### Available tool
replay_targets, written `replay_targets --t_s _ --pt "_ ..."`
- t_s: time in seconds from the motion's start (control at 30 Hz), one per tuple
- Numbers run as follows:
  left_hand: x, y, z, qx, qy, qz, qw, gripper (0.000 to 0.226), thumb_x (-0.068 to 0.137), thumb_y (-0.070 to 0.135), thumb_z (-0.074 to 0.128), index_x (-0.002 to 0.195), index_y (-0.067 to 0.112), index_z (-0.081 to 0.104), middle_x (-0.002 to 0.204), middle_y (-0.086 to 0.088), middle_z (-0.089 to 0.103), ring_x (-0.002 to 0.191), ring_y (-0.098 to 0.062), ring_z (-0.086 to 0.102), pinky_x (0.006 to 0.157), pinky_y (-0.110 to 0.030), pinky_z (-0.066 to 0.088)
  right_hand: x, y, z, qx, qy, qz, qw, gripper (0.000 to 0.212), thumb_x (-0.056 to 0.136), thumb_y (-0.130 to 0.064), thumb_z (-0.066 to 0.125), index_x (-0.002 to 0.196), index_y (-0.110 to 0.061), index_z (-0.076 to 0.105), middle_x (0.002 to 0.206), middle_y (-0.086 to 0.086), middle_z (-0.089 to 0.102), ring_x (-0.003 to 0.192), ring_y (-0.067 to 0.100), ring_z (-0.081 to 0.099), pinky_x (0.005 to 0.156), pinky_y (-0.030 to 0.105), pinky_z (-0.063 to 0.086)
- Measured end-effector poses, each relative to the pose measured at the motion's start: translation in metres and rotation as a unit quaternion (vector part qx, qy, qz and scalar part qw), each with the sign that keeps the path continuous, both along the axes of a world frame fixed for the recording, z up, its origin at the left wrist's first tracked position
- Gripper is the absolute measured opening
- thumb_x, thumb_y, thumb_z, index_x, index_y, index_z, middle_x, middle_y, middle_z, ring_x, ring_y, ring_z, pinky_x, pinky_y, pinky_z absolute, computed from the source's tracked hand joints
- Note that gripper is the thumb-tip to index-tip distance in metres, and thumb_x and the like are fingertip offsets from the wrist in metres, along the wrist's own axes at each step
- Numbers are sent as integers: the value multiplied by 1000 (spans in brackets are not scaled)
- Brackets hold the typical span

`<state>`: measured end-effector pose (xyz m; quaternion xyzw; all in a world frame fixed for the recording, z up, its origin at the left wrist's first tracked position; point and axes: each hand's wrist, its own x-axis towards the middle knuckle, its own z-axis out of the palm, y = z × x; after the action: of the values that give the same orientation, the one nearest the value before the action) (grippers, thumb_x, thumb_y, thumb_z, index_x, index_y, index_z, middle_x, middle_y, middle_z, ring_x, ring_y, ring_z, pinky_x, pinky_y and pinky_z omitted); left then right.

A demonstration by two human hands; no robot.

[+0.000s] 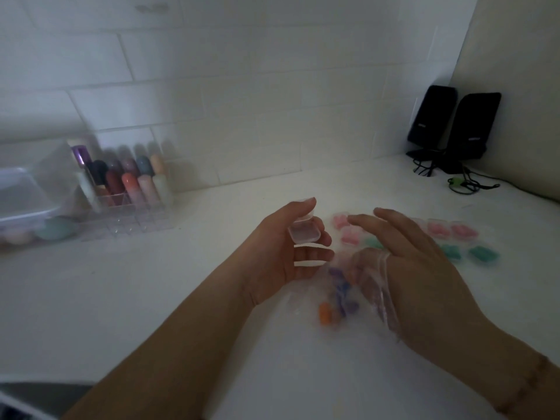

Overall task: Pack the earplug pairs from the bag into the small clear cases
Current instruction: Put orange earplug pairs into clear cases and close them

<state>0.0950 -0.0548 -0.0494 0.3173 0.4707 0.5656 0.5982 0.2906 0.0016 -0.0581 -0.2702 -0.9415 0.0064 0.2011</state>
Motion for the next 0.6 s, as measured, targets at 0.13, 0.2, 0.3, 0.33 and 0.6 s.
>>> replay_targets --t_s 0.13,0.2,0.3,0.33,0.6 --pt "-2 -1 2 -6 14 -5 1000 35 72 54 64 70 19 62 84 -2 64 84 -25 65 69 -32 49 23 10 10 -11 6 66 998 7 82 -30 68 80 -37 65 154 -10 32 146 21 19 108 51 35" --pt "-1 0 2 9 36 1 999 35 73 54 63 69 19 63 84 -3 65 83 -24 65 68 -31 49 38 23 20 -44 4 111 993 10 88 -49 54 83 -45 61 153 -18 30 146 16 19 104 50 34" --pt "1 1 5 62 55 15 996 35 78 51 60 73 17 62 82 -5 63 72 -20 60 62 -29 42 62 44 38 -88 11 161 983 22 91 -64 45 86 -50 61 149 -17 40 138 8 38 91 50 49" --pt "2 0 6 82 39 -1 996 37 79 53 57 77 16 62 82 -5 63 66 -18 56 57 -27 39 68 48 43 -102 16 173 980 22 91 -63 48 87 -48 63 146 -14 44 132 8 46 89 52 52" --pt "26 -6 -1 135 29 -228 964 64 86 70 24 105 21 61 77 -1 61 51 -9 50 45 -23 24 22 -6 37 0 227 122 966 11 92 -39 52 90 -37 63 141 -14 46 130 12 45 101 24 40"
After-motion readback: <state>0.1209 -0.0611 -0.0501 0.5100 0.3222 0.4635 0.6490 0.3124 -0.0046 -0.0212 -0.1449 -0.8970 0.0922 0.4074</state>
